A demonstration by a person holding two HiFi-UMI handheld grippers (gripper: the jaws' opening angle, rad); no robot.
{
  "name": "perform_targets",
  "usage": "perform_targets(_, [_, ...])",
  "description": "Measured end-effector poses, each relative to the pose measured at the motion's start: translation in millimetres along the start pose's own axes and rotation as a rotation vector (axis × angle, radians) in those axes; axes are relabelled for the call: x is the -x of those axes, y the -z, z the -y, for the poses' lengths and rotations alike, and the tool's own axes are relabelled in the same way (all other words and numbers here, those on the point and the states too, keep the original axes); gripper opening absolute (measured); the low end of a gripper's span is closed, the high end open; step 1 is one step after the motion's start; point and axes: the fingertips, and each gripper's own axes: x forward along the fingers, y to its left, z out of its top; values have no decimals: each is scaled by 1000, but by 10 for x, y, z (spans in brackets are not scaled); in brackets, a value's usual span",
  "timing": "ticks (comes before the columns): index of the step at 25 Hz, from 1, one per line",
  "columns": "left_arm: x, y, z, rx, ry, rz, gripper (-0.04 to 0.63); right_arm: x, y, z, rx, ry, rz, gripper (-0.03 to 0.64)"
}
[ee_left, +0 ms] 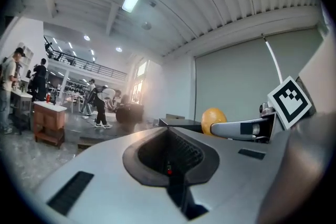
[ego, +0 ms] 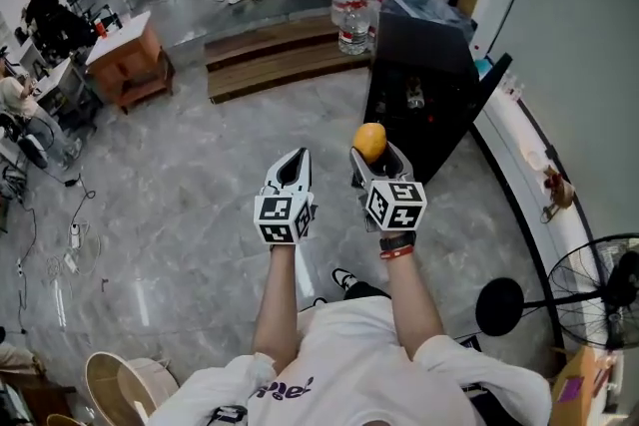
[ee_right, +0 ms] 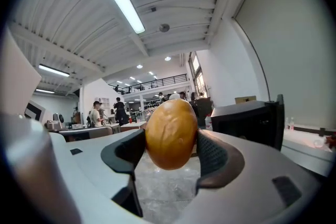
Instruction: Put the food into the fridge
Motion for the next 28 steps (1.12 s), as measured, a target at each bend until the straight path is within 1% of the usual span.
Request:
perform_targets(3, [-81,77,304,16,65,-7,18,273,20,255,-17,63,11,319])
perform_targets(7, [-168,221,665,16,148,-32,18,534,121,527,-48,138,13,319])
perform_targets(13, [-364,377,922,13,211,-62,18,632,264,797,-84,189,4,319])
perform_targets(17, [-585,381,1031,12,231,-65,18,598,207,1015,-91,201,11,319])
perform_targets(22, [-988,416,1202,-7,256,-67,18,413,173,1365,-104,201,11,319])
perform_targets(25, [-1274,423,1310,-25,258,-66,18,250,99,1611,-111,187,21,319])
perform_targets(28, [-1578,434,1348,-37,240,-59,18,55,40,1822,-112,153,32,319])
